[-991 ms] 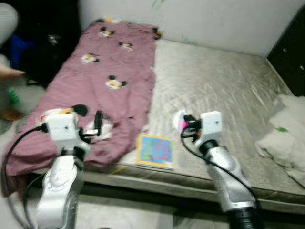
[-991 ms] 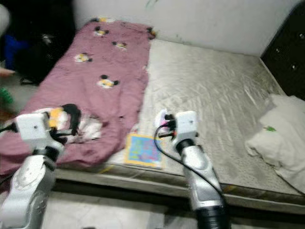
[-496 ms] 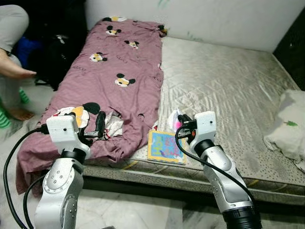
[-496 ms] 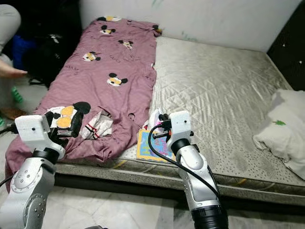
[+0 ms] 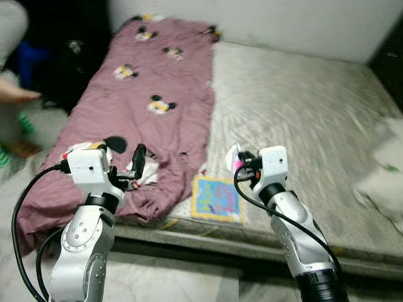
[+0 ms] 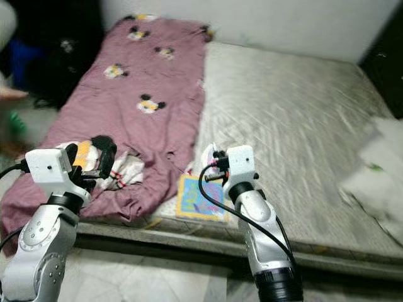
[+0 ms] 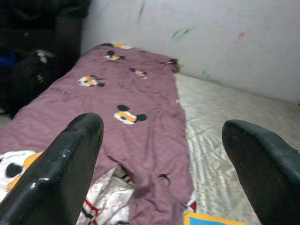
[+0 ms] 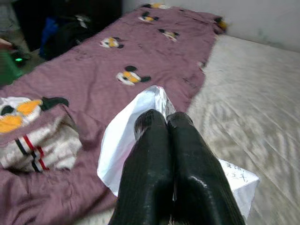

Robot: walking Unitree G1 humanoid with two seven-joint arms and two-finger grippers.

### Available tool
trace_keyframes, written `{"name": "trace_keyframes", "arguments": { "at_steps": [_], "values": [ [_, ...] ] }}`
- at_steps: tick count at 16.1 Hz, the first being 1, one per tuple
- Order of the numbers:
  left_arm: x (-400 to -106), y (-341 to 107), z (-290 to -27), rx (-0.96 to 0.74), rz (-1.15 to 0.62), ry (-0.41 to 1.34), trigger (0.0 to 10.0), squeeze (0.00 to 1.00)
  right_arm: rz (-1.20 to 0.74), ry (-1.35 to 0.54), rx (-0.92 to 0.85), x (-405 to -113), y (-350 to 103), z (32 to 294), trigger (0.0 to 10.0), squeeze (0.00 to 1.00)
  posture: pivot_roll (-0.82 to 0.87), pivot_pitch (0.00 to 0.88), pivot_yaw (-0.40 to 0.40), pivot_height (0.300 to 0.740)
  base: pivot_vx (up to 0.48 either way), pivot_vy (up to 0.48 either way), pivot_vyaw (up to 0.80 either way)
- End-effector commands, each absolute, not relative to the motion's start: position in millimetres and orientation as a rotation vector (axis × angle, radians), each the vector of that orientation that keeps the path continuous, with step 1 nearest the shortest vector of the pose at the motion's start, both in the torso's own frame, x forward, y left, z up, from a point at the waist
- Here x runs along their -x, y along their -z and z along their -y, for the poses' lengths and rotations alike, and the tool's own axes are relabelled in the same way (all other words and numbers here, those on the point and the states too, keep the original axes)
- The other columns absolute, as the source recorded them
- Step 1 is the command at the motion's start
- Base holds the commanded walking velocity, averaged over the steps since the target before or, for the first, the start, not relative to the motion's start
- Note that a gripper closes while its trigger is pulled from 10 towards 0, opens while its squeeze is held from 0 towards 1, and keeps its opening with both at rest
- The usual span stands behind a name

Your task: Clean up the room

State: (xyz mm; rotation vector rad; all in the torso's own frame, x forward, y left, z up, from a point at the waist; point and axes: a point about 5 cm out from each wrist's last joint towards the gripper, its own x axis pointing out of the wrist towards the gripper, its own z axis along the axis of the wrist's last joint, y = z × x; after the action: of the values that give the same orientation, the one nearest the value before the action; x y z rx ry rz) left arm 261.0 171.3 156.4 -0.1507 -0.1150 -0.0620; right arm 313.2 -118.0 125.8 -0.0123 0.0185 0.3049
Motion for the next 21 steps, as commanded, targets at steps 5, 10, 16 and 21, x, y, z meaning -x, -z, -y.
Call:
{"name": "trace_keyframes", "arguments": {
  "at_steps": [5,10,16,21],
  "values": [
    [-259.7,-149.9,-168.3,0.138,0.076,0.048,10.0,0.00,-0.013,-0.293,0.044,-314.6,-124.3,122.3,10.0,0.00,0.02,0.102,-0.102,0.740,0.260,0.000,0.00],
    [-261.8,-148.4,-169.0,0.143,0.056,0.010,10.0,0.00,-0.024,-0.279,0.056,-317.0,-121.2,125.0,10.0,0.00,0.03,0.094,-0.102,0.740,0.000,0.000,0.00],
    [-265.5,-149.4,-167.6,0.157,0.064,0.028,10.0,0.00,-0.028,-0.280,0.065,-318.2,-119.8,124.2,10.0,0.00,0.03,0.080,-0.101,0.740,0.000,0.448,-0.67],
    [-267.9,-150.8,-166.5,0.157,0.070,0.028,10.0,0.00,-0.024,-0.289,0.074,-320.4,-119.7,123.8,10.0,0.00,0.02,0.073,-0.104,0.740,0.000,0.480,0.00]
  ]
}}
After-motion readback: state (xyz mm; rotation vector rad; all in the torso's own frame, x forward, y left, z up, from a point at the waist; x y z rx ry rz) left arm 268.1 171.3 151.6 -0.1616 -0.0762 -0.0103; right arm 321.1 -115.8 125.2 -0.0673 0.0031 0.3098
